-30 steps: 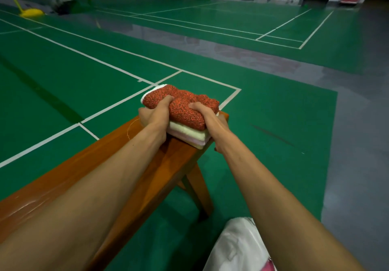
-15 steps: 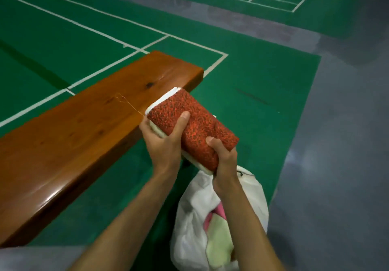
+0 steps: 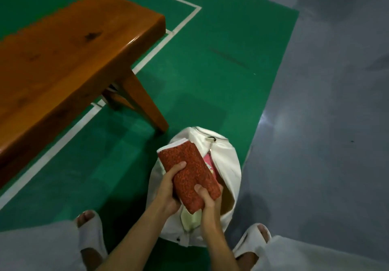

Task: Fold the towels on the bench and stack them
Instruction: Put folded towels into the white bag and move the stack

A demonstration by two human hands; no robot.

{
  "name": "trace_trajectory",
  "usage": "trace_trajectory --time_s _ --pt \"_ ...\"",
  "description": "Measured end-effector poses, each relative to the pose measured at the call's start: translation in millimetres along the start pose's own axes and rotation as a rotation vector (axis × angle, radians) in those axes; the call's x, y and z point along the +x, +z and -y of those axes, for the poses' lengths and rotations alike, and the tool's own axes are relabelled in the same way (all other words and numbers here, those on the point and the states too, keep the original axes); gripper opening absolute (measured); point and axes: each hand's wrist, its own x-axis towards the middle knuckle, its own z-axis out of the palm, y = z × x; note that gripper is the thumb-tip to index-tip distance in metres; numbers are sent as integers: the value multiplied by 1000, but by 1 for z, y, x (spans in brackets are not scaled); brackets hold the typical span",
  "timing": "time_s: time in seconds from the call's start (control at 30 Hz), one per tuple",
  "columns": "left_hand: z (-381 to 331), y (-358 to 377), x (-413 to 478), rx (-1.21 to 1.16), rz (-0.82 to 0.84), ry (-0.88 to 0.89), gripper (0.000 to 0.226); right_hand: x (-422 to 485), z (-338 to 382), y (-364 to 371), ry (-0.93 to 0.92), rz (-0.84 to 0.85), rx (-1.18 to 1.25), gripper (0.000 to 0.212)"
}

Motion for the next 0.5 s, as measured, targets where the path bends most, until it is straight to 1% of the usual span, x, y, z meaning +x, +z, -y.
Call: trace_trajectory --time_s 0.03,0.1,0.13,0.17,0.2,0.27,0.3,0.33,0.4,0.43,0.47,0.5 --pt "3 -4 7 38 7 -36 58 4 -4 -8 68 -8 103 84" --pt "6 -14 24 121 38 -74 75 16 -12 -30 354 23 459 75" --pt "7 -20 31 161 69 -89 81 26 -12 -43 467 4 541 76" --pt "8 -25 37 197 101 -108 84 39 -13 -54 522 -25 562 75" --pt "8 -28 42 226 129 -122 85 53 -13 -61 543 -51 516 65" --pt "11 -31 49 244 178 -146 82 78 -15 -62 508 -70 226 34" --pt "13 -30 51 242 194 -156 80 87 -17 -59 484 -77 71 26" --pt "15 -30 54 243 197 -162 80 94 -20 -56 447 -70 -119 23" --pt "21 -28 60 252 202 -165 81 106 -22 -52 304 -88 -594 18" --pt "23 -28 63 257 205 -168 82 113 -23 -53 210 -108 -795 19" --pt "26 -30 65 264 201 -170 83 117 -20 -52 127 -100 -938 24" --pt "28 -33 68 276 194 -174 82 122 -15 -53 20 -50 -1068 31"
